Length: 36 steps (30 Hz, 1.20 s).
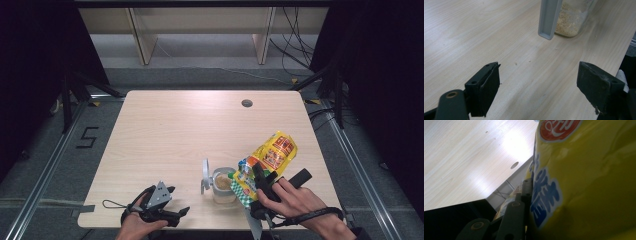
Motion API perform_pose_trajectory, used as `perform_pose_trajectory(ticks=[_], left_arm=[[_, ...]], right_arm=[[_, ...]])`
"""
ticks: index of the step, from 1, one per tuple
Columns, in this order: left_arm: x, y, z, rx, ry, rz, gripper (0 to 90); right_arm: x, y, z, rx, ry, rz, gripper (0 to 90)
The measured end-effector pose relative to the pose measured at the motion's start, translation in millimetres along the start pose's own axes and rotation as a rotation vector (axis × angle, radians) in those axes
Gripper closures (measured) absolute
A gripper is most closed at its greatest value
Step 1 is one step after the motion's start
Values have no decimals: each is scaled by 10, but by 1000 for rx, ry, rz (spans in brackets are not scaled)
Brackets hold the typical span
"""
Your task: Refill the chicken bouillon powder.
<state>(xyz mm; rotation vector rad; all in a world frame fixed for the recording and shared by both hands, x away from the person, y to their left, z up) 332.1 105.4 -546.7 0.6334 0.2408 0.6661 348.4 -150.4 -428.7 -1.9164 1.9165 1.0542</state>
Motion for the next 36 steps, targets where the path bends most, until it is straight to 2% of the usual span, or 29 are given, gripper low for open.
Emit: perform_pose_trajectory(ticks=[8, 9, 11, 18, 20, 22, 24, 31, 33, 36], left_arm=[[-10, 3, 3, -3, 4, -7, 184], [-5, 5, 5, -2, -6, -7, 184], [-9, 3, 3, -3, 4, -7, 184], [-6, 0, 4, -5, 1, -5, 184], [-10, 3, 3, -4, 6, -6, 184], [-4, 4, 5, -4, -7, -6, 184], [-10, 2, 3, -3, 5, -7, 184], [-9, 5, 3, -3, 4, -6, 184], [-9, 4, 3, -4, 4, -5, 184], [-9, 6, 3, -3, 5, -6, 184]], right_arm=[[-15, -3, 6, -8, 6, 0, 778], [-13, -7, 10, -15, 2, -3, 779], [-20, -5, 10, -8, 16, -3, 780], [-11, -1, 2, -4, 8, 3, 780], [-18, -3, -1, -5, 24, 1, 780], [-20, -1, 0, -7, 21, 0, 780], [-19, -1, -2, -5, 23, 1, 781], [-18, 6, -1, -5, 6, -2, 781], [-22, 4, -1, -4, 22, 1, 782], [-22, 5, 0, -7, 7, -3, 782]])
Point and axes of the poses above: each handheld gripper's, and its own axes: y roughly backward along the jaws, z roughly out of its top, x roughly to its left, the point moved 8 cm from there along -y, roughly forward along the jaws, and after that the axes turned 1 degree about y, right-handed, at the moved point
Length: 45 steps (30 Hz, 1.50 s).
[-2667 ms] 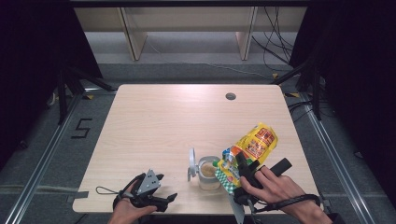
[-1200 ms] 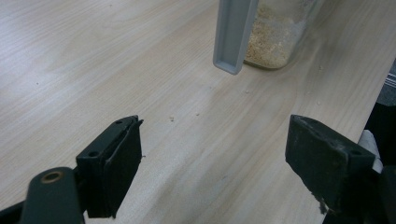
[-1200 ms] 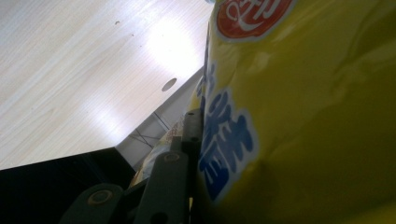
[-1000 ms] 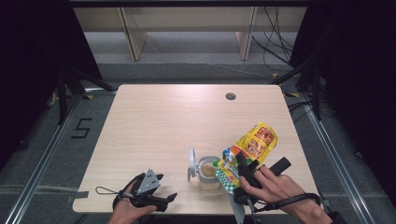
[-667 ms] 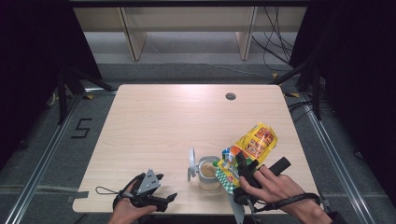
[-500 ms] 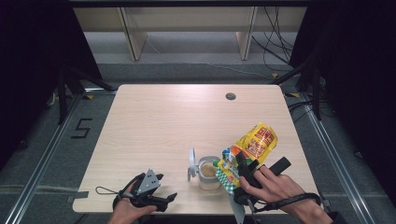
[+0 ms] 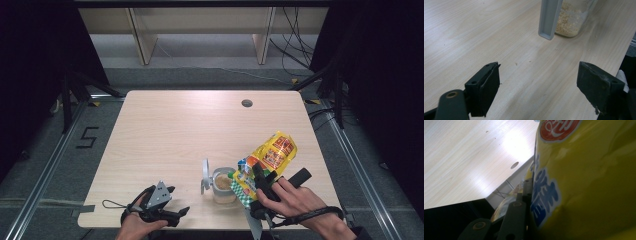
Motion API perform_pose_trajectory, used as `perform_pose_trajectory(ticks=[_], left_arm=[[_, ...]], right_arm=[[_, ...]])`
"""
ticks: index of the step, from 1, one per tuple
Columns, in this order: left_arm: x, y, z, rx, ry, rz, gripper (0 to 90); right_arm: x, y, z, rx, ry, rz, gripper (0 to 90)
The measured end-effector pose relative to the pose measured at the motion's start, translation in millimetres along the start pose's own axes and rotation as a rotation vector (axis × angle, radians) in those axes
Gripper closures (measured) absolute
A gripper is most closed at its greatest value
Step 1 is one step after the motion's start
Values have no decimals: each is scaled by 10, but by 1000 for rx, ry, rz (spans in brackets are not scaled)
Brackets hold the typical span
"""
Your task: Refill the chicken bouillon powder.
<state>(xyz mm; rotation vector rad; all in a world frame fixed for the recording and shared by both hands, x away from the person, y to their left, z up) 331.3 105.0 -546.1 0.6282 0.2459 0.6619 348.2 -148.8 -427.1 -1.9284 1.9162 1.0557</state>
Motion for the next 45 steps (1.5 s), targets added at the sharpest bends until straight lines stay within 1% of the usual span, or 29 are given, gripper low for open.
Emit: perform_pose_trajectory(ticks=[3, 8, 19, 21, 22, 23, 24, 25, 27, 29, 30, 31, 32, 35, 38, 39, 41, 45], left_arm=[[1, 0, 0, -1, 0, 0, 184], [1, 2, 1, 0, 0, 0, 184], [4, 5, 2, -2, 0, 5, 184], [0, -8, 10, -17, 10, 3, 184], [-2, -4, 9, -14, 10, 2, 184], [-8, -15, 18, -28, 22, 2, 184], [1, -1, 7, -11, 8, 4, 184], [2, 2, 6, -8, 7, 6, 184], [3, -4, 7, -13, 4, 2, 184], [12, 5, 2, -2, 0, 12, 184], [4, -3, 6, -10, 1, 1, 184], [4, 1, 4, -6, 2, 3, 184], [-7, -7, 14, -20, 21, 6, 184], [-8, -14, 18, -28, 22, 2, 184], [-1, -4, 11, -17, 15, 10, 184], [-1, -13, 15, -24, 16, 5, 184], [-7, -14, 17, -28, 21, 3, 184], [-3, -13, 16, -26, 19, 5, 184]], right_arm=[[1, -3, -9, 6, 11, 1, 782], [4, -8, -2, 1, 21, 5, 783], [6, -5, 3, 0, 18, 8, 783], [7, -6, 3, -1, 17, 8, 784], [8, -5, 4, -2, 17, 9, 784], [10, -4, 5, -1, 17, 9, 786], [15, -1, 6, -1, 12, 9, 786], [16, -5, 10, -7, 11, 5, 786], [20, 1, 5, -2, 11, 14, 787], [19, -1, 5, -2, 11, 11, 787], [19, -1, 4, -2, 12, 10, 787], [21, -1, 1, -1, 11, 11, 788], [6, -8, 9, -10, 21, 2, 788], [26, 1, -1, 1, 7, 15, 788], [23, 1, 0, 0, 13, 15, 788], [12, 0, 4, -3, 17, 11, 788], [8, 2, 4, -4, 13, 9, 789], [10, 7, 0, -3, 0, 10, 789]])
Point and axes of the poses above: each handheld gripper's, and its own axes: y roughly backward along the jaws, z roughly out of its top, x roughly to its left, the point moved 8 cm from there along -y, roughly forward along the jaws, and after that the axes turned 1 degree about y, right-handed, at the moved point
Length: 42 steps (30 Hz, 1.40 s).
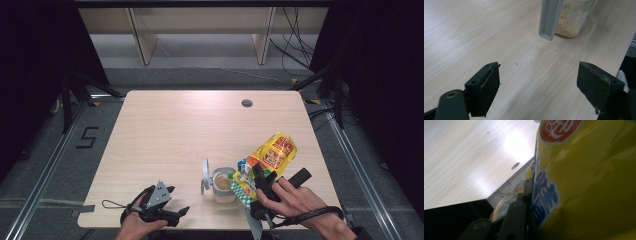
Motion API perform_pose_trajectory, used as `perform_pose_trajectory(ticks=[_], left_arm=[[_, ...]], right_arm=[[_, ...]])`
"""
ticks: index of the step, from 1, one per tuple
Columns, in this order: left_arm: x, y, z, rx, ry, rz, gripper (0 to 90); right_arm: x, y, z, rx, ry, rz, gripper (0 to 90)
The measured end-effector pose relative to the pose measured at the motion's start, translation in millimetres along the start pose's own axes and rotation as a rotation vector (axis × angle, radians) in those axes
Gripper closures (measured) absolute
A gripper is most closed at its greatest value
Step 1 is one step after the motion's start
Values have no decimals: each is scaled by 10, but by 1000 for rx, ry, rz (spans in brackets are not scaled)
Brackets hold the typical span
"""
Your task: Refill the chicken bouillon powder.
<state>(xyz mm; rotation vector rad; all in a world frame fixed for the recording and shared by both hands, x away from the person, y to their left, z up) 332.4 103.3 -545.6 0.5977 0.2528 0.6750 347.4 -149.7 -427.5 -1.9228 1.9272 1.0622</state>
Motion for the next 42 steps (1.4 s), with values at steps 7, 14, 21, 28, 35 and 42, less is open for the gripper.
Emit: perform_pose_trajectory(ticks=[7, 14, 21, 28, 35, 42], left_arm=[[12, 17, -13, 23, -18, 6, 184], [7, 17, -14, 24, -19, 0, 184], [7, 17, -14, 24, -18, 0, 184], [6, 17, -13, 23, -18, 0, 184], [7, 17, -13, 23, -18, 0, 184], [6, 18, -13, 24, -20, -1, 184]], right_arm=[[3, -5, 8, -4, 14, 0, 790], [3, -4, 6, -7, 19, -1, 790], [2, -3, 14, -11, 17, 0, 791], [16, 2, 12, -11, 12, 1, 791], [17, 6, -3, -4, 6, 5, 791], [2, 7, 8, -11, 12, 1, 792]])
Point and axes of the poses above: each handheld gripper's, and its own axes: y roughly backward along the jaws, z roughly out of its top, x roughly to its left, the point moved 8 cm from there along -y, roughly forward along the jaws, and after that the axes turned 1 degree about y, right-handed, at the moved point
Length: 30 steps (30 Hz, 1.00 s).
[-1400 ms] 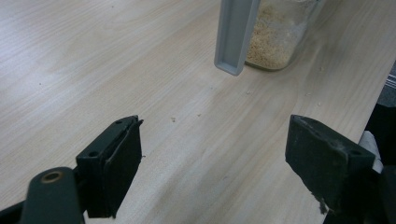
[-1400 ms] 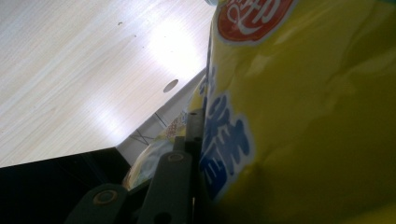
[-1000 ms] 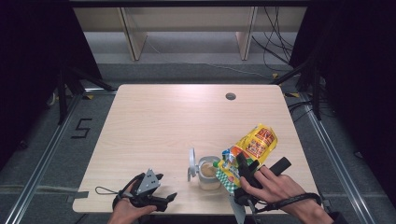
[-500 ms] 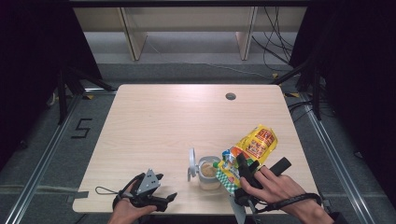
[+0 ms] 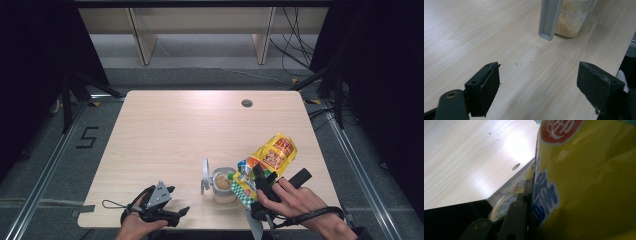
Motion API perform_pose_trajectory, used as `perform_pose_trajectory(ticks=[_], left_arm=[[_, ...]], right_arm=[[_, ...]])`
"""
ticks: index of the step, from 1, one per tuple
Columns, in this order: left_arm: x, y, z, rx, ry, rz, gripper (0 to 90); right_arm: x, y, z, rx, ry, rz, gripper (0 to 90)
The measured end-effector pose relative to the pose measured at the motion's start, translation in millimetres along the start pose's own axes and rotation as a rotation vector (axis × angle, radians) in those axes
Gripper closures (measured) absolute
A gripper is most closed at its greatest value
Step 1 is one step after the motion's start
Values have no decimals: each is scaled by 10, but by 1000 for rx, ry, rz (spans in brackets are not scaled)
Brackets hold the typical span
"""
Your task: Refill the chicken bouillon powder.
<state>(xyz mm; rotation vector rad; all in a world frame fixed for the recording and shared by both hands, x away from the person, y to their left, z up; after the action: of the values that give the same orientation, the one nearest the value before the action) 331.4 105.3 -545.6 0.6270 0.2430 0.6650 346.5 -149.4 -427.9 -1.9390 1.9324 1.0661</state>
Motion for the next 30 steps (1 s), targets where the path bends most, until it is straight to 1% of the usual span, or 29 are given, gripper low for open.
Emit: perform_pose_trajectory(ticks=[1, 3, 4, 5, 6, 7, 11, 12, 13, 15, 21, 24, 27, 30], left_arm=[[-2, -9, 4, -9, 5, -2, 184], [2, -1, -1, -1, 2, 1, 184], [2, 0, -1, -1, 3, 1, 184], [-9, -10, 9, -15, 19, 3, 184], [2, 1, -2, 1, 0, 1, 184], [0, -6, 2, -5, 4, -1, 184], [1, 0, 0, -1, 2, 2, 184], [1, -5, 2, -5, 4, -1, 184], [1, -4, 3, -6, 5, 0, 184], [12, 0, 1, -1, 2, 11, 184], [7, 0, 3, -4, 5, 9, 184], [8, -1, 2, -2, 4, 9, 184], [0, -4, 2, -5, 4, 0, 184], [7, -1, 2, -3, 4, 9, 184]], right_arm=[[0, 0, -1, -1, -1, -2, 792], [8, 0, -8, 2, -7, 1, 792], [-1, -4, -6, -2, 2, -2, 792], [-4, -5, -5, -4, 5, -3, 792], [-4, -5, -6, -4, 5, -3, 792], [8, 1, -12, 2, -6, 2, 792], [12, 6, -13, 2, -10, 0, 792], [2, 2, -10, -4, -4, -3, 792], [11, 5, -16, 2, -11, 1, 792], [10, 3, -17, 3, -10, -1, 792], [4, 2, -6, -5, -2, -1, 792], [10, 4, -10, -2, -6, 0, 792], [11, 6, -17, 1, -8, 1, 792], [5, 7, -17, -4, -6, -2, 792]])
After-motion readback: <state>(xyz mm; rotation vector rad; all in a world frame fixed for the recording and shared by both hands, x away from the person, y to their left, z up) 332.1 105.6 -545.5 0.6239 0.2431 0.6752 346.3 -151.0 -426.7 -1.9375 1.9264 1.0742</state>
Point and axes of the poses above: each handheld gripper's, and its own axes: y roughly backward along the jaws, z roughly out of its top, x roughly to its left, the point moved 8 cm from there along -y, roughly forward along the jaws, and after that the axes turned 1 degree about y, right-handed, at the moved point
